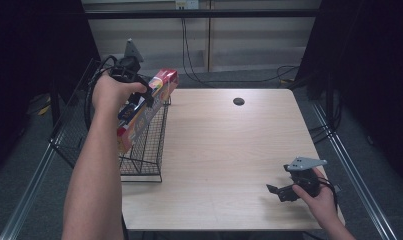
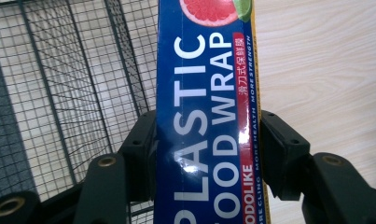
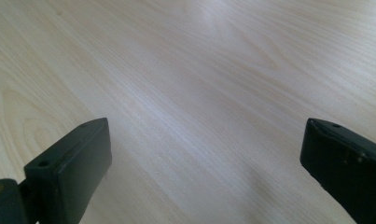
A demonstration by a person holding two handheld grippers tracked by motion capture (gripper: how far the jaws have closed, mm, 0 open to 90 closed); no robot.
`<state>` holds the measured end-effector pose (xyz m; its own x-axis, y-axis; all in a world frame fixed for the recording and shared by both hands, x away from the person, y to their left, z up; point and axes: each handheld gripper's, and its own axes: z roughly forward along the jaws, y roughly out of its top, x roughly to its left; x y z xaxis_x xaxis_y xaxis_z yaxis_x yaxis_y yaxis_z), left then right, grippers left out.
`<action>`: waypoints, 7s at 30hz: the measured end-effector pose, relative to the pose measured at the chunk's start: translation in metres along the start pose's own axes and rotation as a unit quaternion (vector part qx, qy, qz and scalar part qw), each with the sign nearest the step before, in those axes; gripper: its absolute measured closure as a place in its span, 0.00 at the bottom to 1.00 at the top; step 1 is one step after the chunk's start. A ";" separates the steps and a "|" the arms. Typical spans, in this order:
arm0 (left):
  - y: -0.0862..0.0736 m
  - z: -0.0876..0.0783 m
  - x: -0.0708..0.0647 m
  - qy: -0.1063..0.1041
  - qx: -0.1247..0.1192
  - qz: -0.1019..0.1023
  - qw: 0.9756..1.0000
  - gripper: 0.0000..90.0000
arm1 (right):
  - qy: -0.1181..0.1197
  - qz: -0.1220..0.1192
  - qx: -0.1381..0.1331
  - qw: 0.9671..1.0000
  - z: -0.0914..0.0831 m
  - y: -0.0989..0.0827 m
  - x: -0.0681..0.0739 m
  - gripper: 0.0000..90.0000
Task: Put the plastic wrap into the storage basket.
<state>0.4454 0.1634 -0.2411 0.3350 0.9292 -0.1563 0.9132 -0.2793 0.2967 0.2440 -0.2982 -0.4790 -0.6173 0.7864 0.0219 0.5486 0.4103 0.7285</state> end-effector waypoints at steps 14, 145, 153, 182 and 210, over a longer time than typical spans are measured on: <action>-0.005 -0.013 0.014 0.009 -0.005 -0.017 1.000 0.51 | -0.001 0.004 0.003 1.000 0.000 0.000 0.001 0.02; -0.035 0.008 0.118 0.095 -0.032 -0.166 0.981 0.47 | 0.012 0.005 0.005 1.000 0.012 0.006 -0.001 0.02; -0.029 -0.006 0.100 0.084 -0.041 -0.152 0.984 0.40 | 0.010 0.003 0.007 1.000 0.010 0.007 0.001 0.02; -0.030 0.006 0.014 -0.019 -0.085 -0.069 0.994 0.30 | 0.014 -0.002 0.002 1.000 0.008 0.010 0.003 0.02; -0.052 0.061 -0.050 -0.089 -0.086 0.050 0.991 0.19 | 0.011 -0.009 0.002 1.000 0.009 0.010 0.004 0.02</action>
<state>0.3957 0.1166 -0.3058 0.4711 0.8371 -0.2780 0.8258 -0.3077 0.4727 0.2522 -0.2863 -0.4779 -0.6390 0.7689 0.0240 0.5393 0.4255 0.7267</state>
